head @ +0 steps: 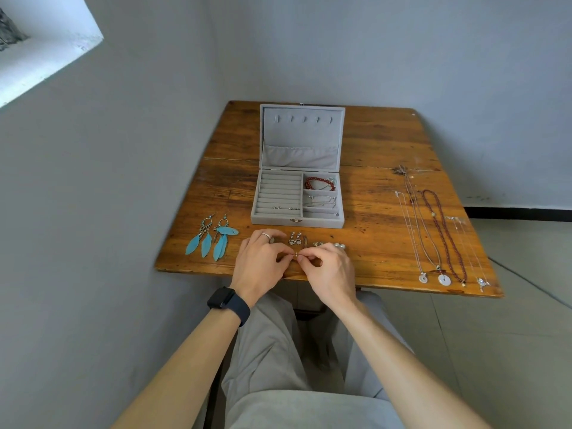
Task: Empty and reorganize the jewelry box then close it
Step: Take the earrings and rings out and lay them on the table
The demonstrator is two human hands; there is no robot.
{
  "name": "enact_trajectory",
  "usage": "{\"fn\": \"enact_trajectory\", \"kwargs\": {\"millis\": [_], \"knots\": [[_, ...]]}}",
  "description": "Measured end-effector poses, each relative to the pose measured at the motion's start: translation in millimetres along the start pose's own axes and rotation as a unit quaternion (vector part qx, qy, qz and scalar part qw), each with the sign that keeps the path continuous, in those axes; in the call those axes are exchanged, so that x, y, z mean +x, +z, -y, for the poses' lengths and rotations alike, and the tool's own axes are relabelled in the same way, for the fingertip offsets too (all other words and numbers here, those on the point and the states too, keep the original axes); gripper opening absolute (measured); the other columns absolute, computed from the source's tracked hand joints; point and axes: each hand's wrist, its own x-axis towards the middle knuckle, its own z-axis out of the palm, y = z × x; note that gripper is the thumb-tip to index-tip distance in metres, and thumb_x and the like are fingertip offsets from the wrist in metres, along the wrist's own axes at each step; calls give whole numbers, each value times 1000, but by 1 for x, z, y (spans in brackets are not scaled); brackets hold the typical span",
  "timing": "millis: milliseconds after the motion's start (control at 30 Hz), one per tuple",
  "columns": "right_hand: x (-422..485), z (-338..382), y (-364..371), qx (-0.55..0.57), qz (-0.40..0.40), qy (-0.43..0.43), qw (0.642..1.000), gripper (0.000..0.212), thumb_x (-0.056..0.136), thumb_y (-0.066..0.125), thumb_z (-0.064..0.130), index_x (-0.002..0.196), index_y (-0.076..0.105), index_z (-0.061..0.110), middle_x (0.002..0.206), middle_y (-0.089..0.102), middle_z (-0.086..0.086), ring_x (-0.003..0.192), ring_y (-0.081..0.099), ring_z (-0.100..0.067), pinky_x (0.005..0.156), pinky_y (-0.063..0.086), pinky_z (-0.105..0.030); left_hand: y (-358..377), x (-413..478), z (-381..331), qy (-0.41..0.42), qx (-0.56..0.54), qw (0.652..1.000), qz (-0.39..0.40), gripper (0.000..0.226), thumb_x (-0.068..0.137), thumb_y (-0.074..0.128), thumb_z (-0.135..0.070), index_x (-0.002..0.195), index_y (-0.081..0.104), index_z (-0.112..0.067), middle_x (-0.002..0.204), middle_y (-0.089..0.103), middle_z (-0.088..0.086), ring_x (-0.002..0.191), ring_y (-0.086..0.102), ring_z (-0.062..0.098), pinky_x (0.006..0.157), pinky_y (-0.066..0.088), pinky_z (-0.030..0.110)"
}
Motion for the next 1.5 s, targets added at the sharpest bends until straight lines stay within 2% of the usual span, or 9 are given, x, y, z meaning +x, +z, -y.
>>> {"fn": "enact_trajectory", "kwargs": {"millis": [133,300,500,1000,1167,1333,1433,1500], "knots": [[-1,-1,-2,8,6,-4,1000,18,85,77,30,102,78,23,95,65,9,83,60,-6,73,53,-25,-1,-1,0,5,4,1000,-3,17,93,64,-38,106,76,-34,129,59,-10,125,44,14,100,36,35],[-3,-4,-5,10,15,-13,1000,24,86,76,32,107,76,21,100,62,6,89,59,-10,76,53,-29,-5,0,-3,8,12,1000,2,19,94,63,-37,109,74,-33,129,59,-10,125,45,13,102,34,35],[-4,-4,-7,9,22,-11,1000,26,86,75,31,110,76,21,102,61,7,85,53,-6,72,45,-20,-8,1,-2,9,18,1000,14,19,94,62,-38,109,73,-35,129,58,-10,123,46,13,104,34,36],[-5,-1,-10,7,30,-14,999,27,88,74,31,113,75,19,104,61,5,87,53,-6,73,46,-21,-11,2,-1,30,42,999,11,21,94,60,-42,110,72,-36,125,59,-11,120,48,12,102,34,35],[-4,-1,-14,-2,55,-17,998,27,89,72,32,115,72,25,104,56,15,86,54,-1,73,44,-14,-23,9,10,63,70,995,-28,24,94,59,-43,110,73,-33,120,63,-8,118,52,14,101,37,36],[33,14,-25,-12,42,-47,998,22,90,68,33,112,72,31,103,59,19,86,58,1,74,43,-9,-45,41,23,58,101,991,-60,25,94,59,-38,115,70,-31,119,66,-4,117,55,18,99,41,39],[69,25,-24,-33,53,-66,996,22,92,66,33,114,72,30,107,61,15,89,59,-1,73,40,-6,-51,64,27,31,99,994,-39,26,96,56,-37,119,67,-33,123,64,-7,119,52,16,99,39,36],[91,30,-19,-57,69,-74,993,25,94,65,33,117,71,28,111,63,11,95,60,-5,77,48,-13,-51,79,29,17,103,994,-13,28,96,54,-37,122,65,-33,124,63,-7,119,51,17,97,39,36]]}}
